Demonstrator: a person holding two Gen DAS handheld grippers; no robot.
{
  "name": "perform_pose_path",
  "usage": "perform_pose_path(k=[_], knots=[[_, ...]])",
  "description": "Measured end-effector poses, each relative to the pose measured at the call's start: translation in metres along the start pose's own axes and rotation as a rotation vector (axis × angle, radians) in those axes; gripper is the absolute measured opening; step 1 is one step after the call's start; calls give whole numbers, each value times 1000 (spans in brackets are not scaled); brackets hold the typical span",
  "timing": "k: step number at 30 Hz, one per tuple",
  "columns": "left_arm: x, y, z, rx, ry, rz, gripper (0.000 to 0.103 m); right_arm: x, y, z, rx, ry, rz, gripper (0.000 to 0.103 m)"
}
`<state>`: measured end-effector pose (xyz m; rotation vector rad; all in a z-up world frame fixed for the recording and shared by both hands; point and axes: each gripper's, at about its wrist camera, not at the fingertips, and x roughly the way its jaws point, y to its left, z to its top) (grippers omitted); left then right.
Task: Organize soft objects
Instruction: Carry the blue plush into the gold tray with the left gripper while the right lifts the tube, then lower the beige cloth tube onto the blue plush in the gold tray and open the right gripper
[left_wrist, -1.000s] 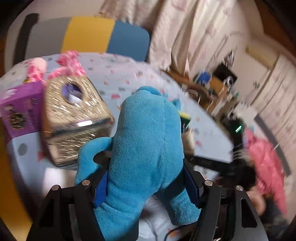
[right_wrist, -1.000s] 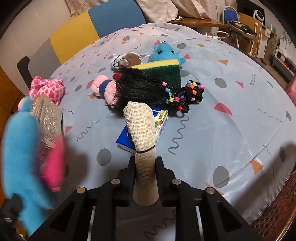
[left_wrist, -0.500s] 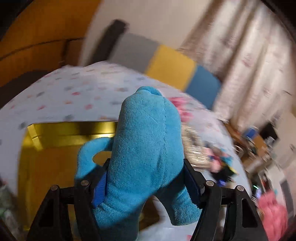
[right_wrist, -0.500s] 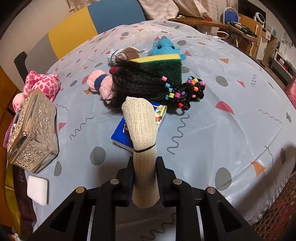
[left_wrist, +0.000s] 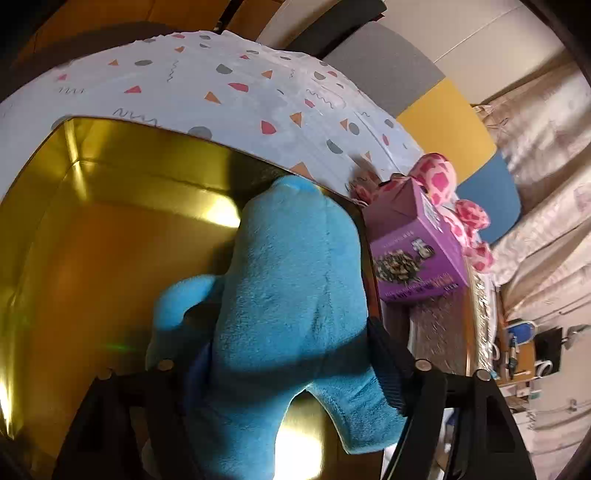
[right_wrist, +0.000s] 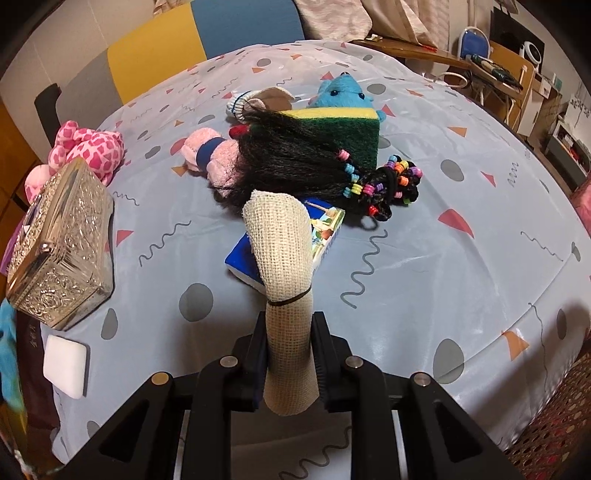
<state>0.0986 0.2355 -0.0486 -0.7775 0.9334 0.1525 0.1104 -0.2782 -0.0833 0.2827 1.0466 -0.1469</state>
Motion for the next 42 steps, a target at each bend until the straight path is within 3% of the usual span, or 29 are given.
perform_pose_path(k=[6,10,17,23,30,42], knots=[[12,-5,9,22,-6,36,88,1,4,0,-33,0,-23,20],[-5,-6,4,107,-50,96,102,2,6,0,-52,2,-40,20],[-46,-14,-20,258,-167,161,103,1,6,-1,-64,3,-50,19],[-76,-24,-51,347,-245,212,103,-6,9,-3,-68,-11,-6,17],[-92,-30,-71,384,-271,215,103,-20,17,-9,-85,-22,47,17],[-93,-21,-82,364,-258,236,103,-53,56,-14,-189,-61,192,17]])
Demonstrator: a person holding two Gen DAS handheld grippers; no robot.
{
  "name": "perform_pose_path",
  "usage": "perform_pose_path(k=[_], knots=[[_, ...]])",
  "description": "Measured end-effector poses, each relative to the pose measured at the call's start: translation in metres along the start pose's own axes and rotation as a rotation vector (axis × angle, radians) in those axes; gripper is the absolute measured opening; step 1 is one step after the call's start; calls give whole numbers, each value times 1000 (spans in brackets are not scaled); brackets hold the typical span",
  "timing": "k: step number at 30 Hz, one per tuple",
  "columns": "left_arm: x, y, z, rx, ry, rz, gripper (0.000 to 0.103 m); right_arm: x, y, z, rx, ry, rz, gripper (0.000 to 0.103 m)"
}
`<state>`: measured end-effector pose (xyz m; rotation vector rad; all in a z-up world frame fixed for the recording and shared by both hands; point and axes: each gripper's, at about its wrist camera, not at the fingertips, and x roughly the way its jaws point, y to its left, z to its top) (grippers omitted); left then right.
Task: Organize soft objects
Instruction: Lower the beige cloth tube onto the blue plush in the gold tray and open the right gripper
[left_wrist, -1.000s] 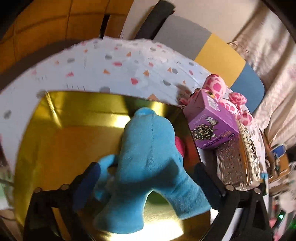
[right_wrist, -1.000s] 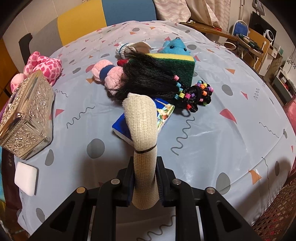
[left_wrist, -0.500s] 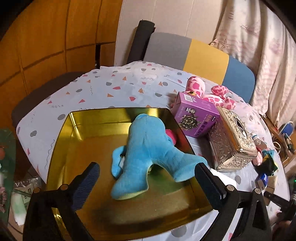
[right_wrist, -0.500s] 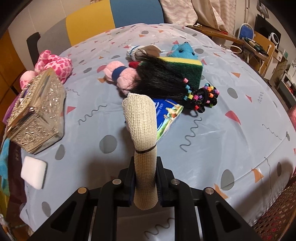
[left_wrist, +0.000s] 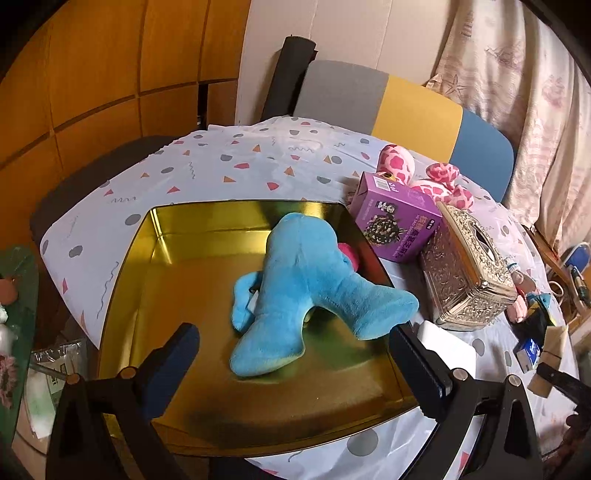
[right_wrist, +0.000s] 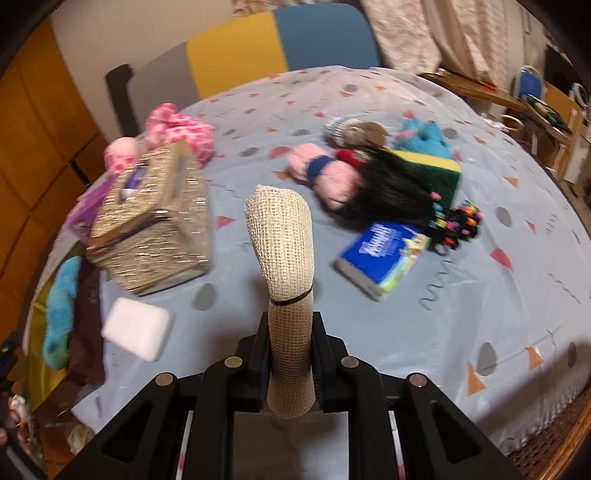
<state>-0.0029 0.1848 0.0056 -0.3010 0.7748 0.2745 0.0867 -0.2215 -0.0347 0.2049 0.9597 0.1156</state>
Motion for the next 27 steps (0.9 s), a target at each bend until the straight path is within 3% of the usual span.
perform_pose_path(k=[6,12,18,27], knots=[[0,6,-2,-15,1,1,103,-10,43,1,-150,12,162,17],[0,14,-3,-28,-7,13,103,-20,110,-4,-366,21,303,17],[0,24,-3,-48,-1,21,103,-20,174,-9,-500,49,417,17],[-9,65,5,-152,-43,56,103,5,252,-25,-663,120,506,17]])
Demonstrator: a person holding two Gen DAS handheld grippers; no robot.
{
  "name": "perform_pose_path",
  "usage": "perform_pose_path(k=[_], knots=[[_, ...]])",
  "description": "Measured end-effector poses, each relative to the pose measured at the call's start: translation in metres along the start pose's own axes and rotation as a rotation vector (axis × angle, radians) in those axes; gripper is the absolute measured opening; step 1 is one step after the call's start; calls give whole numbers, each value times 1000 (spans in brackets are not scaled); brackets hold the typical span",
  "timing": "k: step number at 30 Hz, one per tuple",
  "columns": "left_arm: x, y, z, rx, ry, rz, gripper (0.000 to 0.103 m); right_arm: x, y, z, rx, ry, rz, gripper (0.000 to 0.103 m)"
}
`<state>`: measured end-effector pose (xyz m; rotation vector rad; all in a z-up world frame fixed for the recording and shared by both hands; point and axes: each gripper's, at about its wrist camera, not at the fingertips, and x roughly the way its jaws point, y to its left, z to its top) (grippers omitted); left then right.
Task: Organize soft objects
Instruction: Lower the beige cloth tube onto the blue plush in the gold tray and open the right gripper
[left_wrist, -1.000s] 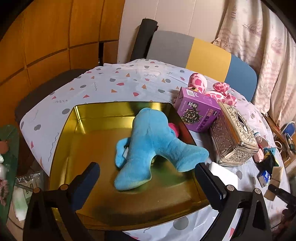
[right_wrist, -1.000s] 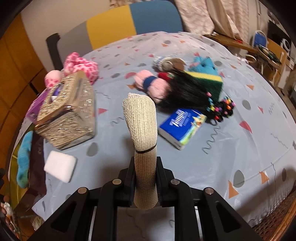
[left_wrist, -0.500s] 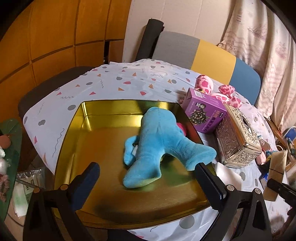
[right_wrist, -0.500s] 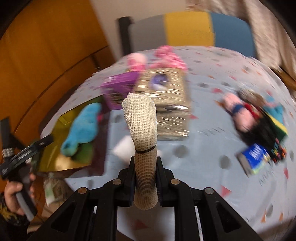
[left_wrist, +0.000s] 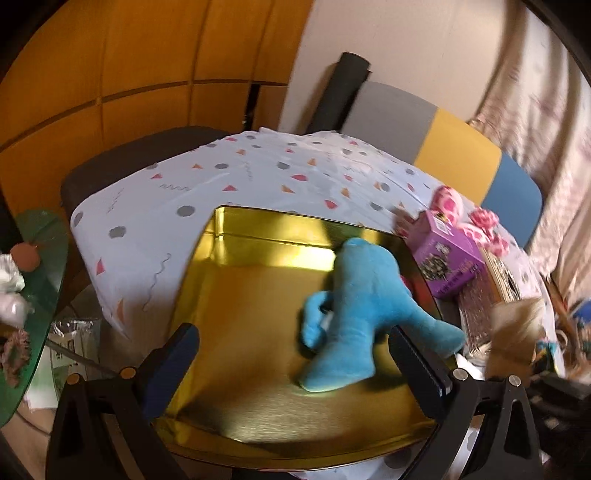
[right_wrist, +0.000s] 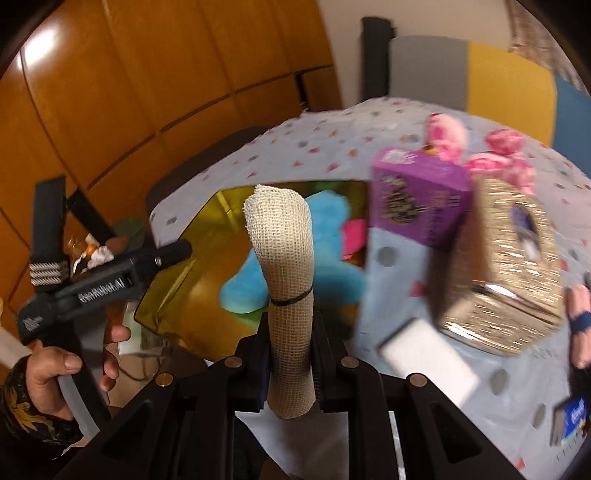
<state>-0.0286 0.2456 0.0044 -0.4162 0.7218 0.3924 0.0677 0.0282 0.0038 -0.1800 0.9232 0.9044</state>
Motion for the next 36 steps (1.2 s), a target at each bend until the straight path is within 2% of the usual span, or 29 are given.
perform_pose_path(k=[3,10,11,15,19,24,33,34,35,36], knots=[[0,15,3,-39,3,0,103,26,14,1,-30,52,36,20],[3,30,0,-61,14,31,103,59,12,-2,-5,121,-11,47],[4,31,0,-60,16,36,103,59,8,-3,8,128,-10,47],[5,29,-2,-52,23,28,103,51,3,-7,31,110,-10,48],[3,17,-3,-16,23,-2,103,33,2,-10,33,58,-21,55],[-5,-2,-4,44,5,-36,103,8,-4,-15,37,-4,-76,55],[-18,-48,-10,163,11,-151,103,-30,-52,-34,130,-54,-184,55],[-18,-52,-11,172,17,-160,103,-32,-62,-38,139,-44,-196,57],[-18,-55,-13,180,26,-170,103,-32,-67,-40,142,-36,-203,65],[-18,-59,-14,186,33,-180,103,-31,-74,-44,145,-21,-209,69]])
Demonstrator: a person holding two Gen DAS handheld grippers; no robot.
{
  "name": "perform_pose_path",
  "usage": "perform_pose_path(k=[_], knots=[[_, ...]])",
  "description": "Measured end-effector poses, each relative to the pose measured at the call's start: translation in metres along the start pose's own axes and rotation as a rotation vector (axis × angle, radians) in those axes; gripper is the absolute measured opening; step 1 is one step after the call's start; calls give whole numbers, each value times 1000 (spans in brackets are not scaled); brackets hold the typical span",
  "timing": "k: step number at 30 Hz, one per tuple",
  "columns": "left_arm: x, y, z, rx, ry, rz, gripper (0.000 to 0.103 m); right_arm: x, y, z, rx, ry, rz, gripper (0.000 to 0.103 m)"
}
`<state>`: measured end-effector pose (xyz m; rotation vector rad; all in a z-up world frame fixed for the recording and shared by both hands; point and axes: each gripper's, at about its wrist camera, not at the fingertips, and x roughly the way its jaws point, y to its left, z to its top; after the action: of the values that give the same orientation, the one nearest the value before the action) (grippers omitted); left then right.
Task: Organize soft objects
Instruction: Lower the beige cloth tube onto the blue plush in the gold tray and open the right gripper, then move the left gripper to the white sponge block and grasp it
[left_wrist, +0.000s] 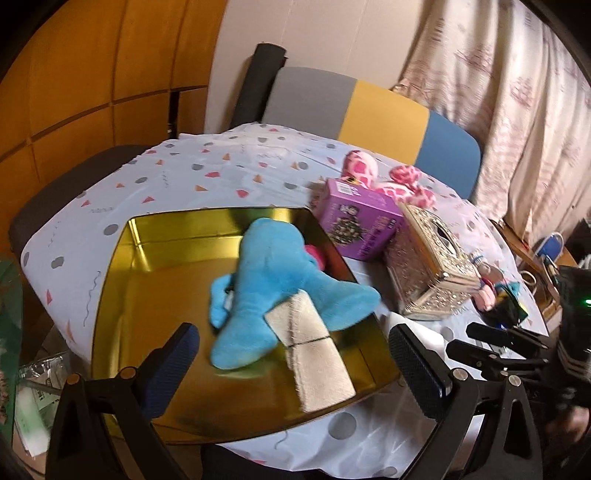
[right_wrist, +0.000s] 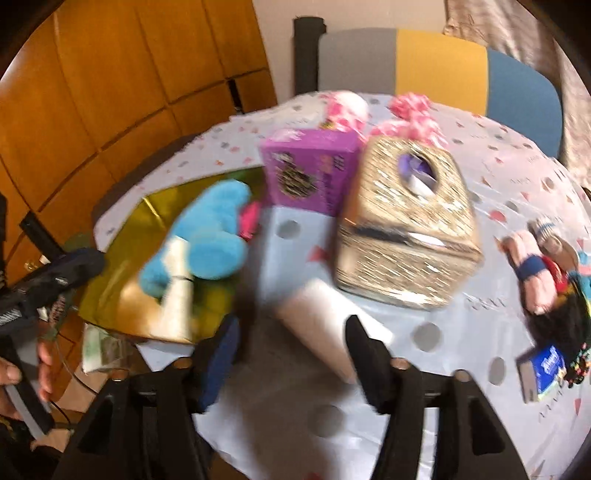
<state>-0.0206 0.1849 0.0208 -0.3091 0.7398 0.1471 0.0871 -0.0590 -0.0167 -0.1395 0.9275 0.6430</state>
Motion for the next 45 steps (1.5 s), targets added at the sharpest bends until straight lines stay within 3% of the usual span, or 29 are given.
perform_pose_path(k=[4,9,14,20,24,28,36,40,43,45], knots=[[1,-9,-3,20,11,-23,103,11,-26,-2,-2,51,-40,72],[5,-18,-4,29,30,-49,103,34,-39,3,4,86,-27,72],[7,-27,-6,55,47,-71,103,57,-35,13,-44,114,27,72],[10,-34,-9,70,67,-78,103,80,-34,13,-83,210,141,72],[12,-41,-9,85,76,-90,103,66,-35,-1,-57,250,266,72],[15,-53,-9,103,98,-128,103,44,-33,-32,-88,298,272,72],[29,-116,-26,232,210,-296,102,-4,-91,-44,89,146,87,72],[50,-153,-38,251,322,-320,99,-20,-124,-44,200,48,-3,72],[68,-174,-42,214,403,-338,98,-29,-139,-43,251,-7,-8,72],[79,-181,-44,189,438,-307,98,-35,-141,-43,258,-34,5,72]])
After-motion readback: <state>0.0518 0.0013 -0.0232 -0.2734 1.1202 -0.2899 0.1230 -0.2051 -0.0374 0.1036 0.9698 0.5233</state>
